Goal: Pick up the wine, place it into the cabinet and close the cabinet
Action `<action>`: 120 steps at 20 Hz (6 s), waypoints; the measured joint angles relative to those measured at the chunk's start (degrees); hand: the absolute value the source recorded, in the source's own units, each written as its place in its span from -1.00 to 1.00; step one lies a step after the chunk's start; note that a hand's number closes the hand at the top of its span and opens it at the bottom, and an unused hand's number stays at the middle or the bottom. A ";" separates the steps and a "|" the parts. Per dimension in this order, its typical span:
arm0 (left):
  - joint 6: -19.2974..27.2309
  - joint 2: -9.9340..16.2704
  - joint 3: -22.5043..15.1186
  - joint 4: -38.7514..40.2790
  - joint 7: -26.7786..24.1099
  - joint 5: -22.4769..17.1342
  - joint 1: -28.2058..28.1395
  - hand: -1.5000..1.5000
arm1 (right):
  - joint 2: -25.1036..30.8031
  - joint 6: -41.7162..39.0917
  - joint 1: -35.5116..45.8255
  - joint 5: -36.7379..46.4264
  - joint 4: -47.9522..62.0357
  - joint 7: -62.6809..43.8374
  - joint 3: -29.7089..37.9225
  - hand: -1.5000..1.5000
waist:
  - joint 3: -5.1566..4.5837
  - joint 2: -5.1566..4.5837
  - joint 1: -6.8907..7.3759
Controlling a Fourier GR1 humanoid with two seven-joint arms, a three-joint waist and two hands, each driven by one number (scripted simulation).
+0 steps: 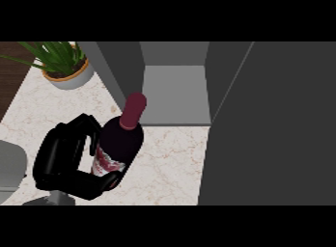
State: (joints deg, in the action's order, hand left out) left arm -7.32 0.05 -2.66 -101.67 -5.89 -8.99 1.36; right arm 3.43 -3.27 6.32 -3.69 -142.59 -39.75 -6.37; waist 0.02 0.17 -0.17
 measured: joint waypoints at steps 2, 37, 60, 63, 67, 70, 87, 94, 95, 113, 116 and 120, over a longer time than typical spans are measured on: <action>4.07 -0.01 -3.99 -1.48 2.35 0.21 1.77 1.00 | 0.26 -0.16 0.44 -0.01 0.11 -0.06 0.60 -1.00 | 0.00 -0.02 -0.09; 42.19 0.03 -23.65 14.50 6.40 -1.83 30.66 1.00 | 0.41 -3.28 -1.15 -1.52 -0.23 0.88 3.26 -1.00 | -0.02 -0.14 -0.57; 42.80 -0.02 -23.16 34.39 -13.27 -7.72 30.83 1.00 | -0.08 -3.68 -0.41 -1.66 0.48 1.61 4.21 -1.00 | -0.03 -0.20 -0.52; 41.96 0.08 -21.06 36.52 -14.62 -8.44 31.98 1.00 | 0.34 -4.16 -0.60 -1.86 0.37 1.50 4.71 -1.00 | -0.03 -0.19 -0.51; 41.46 0.03 -19.47 38.46 -15.93 -9.66 33.13 1.00 | -0.62 -4.66 -2.09 -1.72 0.86 3.76 4.07 -1.00 | -0.02 -0.19 -0.44; 39.94 0.00 -17.50 42.83 -18.51 -11.30 34.57 1.00 | -0.61 -4.66 -2.43 -1.84 0.62 3.21 3.84 -1.00 | -0.03 -0.23 -0.62; 33.02 0.22 -9.47 62.63 -20.75 -14.63 47.01 1.00 | -1.12 -4.32 -3.35 -1.93 0.11 2.59 2.74 -1.00 | -0.02 -0.31 -1.10; 34.38 0.23 -7.61 71.06 -26.16 -15.05 52.84 1.00 | -1.56 -5.18 -4.26 -1.78 0.53 4.62 2.04 -1.00 | -0.02 -0.51 -1.70; 34.74 0.17 -7.21 72.50 -27.37 -14.95 53.72 1.00 | -1.41 -5.54 -4.68 -1.88 0.54 4.99 2.47 -1.00 | -0.02 -0.57 -1.90; 31.38 -0.08 2.63 87.15 -34.27 -19.42 62.40 1.00 | -2.72 -6.00 -4.12 -1.93 1.66 6.38 0.65 -1.00 | 0.07 -0.96 -2.84; 29.89 -0.08 3.78 88.45 -34.56 -20.16 63.02 1.00 | -2.75 -5.11 -2.89 -1.99 1.58 5.16 0.57 -1.00 | 0.09 -0.96 -3.00; 29.31 -0.09 4.79 89.98 -35.46 -20.45 63.72 1.00 | -2.84 -5.14 -2.95 -1.95 1.67 5.31 0.21 -1.00 | 0.17 -0.88 -3.12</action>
State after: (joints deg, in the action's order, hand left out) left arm 21.99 -0.04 2.13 -11.69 -41.35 -29.44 65.08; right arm 0.59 -8.41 3.37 -5.64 -140.92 -34.45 -6.16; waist 0.19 -0.71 -3.28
